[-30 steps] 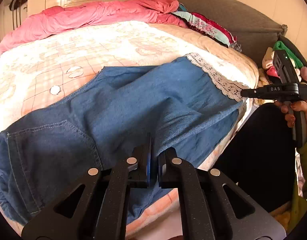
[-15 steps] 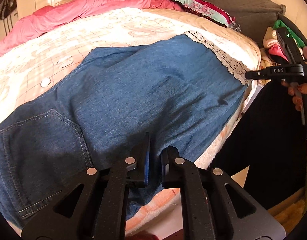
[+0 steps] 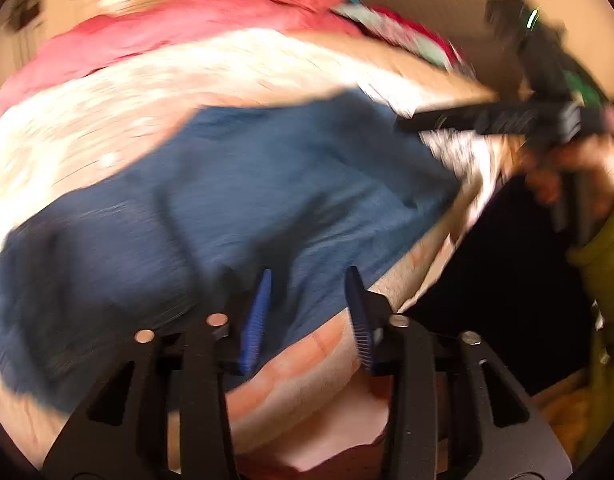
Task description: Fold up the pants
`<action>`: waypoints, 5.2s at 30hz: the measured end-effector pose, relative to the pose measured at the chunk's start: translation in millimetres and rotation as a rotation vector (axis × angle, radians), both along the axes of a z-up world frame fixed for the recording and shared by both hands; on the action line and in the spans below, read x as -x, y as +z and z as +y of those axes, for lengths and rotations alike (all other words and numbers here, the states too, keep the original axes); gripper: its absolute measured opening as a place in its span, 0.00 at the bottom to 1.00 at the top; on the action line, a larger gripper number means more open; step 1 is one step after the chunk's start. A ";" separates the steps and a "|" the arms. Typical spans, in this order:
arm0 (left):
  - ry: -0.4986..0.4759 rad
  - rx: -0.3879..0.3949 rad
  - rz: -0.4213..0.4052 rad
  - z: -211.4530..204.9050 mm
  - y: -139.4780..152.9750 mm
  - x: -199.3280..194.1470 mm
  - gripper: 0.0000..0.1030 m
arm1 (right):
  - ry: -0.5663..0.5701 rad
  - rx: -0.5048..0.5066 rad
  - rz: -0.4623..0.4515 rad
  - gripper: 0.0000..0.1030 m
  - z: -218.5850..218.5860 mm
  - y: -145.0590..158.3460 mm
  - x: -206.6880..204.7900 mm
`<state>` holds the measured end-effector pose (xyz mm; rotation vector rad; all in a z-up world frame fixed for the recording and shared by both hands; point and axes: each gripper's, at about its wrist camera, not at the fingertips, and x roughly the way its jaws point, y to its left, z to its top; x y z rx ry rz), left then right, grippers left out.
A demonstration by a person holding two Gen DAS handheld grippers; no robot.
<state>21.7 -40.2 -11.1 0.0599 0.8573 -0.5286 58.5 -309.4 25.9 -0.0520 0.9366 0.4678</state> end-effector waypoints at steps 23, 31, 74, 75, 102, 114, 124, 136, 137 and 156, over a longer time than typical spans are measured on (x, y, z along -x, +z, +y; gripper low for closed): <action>0.699 -0.025 0.054 158.7 7.1 -22.3 0.38 | 0.055 -0.059 0.126 0.73 -12.0 -43.4 -8.2; 0.742 -0.011 0.093 166.0 6.8 -20.6 0.51 | 0.057 -0.032 0.124 0.73 -5.8 -44.9 -9.3; 0.255 0.027 0.040 42.4 -18.9 -45.1 0.57 | 0.419 0.094 -0.032 0.36 33.5 7.5 23.6; 0.250 0.039 0.038 41.5 -12.4 -47.2 0.57 | 0.391 0.102 -0.035 0.36 29.6 9.4 15.8; -0.005 -0.009 0.212 -25.0 -33.8 -223.1 0.05 | 0.101 0.005 0.185 0.38 -31.4 -42.2 -43.5; 0.126 0.037 0.122 -11.4 -34.1 -227.0 0.17 | 0.126 0.006 0.188 0.57 -17.0 -41.7 -46.9; 0.170 0.058 0.051 12.3 7.5 -193.5 0.37 | -0.211 -0.084 -0.040 0.62 -102.8 -0.3 -78.9; 0.195 -0.049 0.123 -3.3 -38.1 -180.1 0.48 | -0.121 -0.054 0.127 0.41 -92.4 -45.0 -150.8; 0.195 -0.048 0.120 -3.3 -37.9 -180.9 0.49 | -0.101 -0.020 0.108 0.39 -87.1 -45.0 -147.1; 0.351 -0.065 0.050 9.1 -39.7 -186.9 0.62 | -0.059 0.268 -0.080 0.42 -53.2 -51.4 -169.0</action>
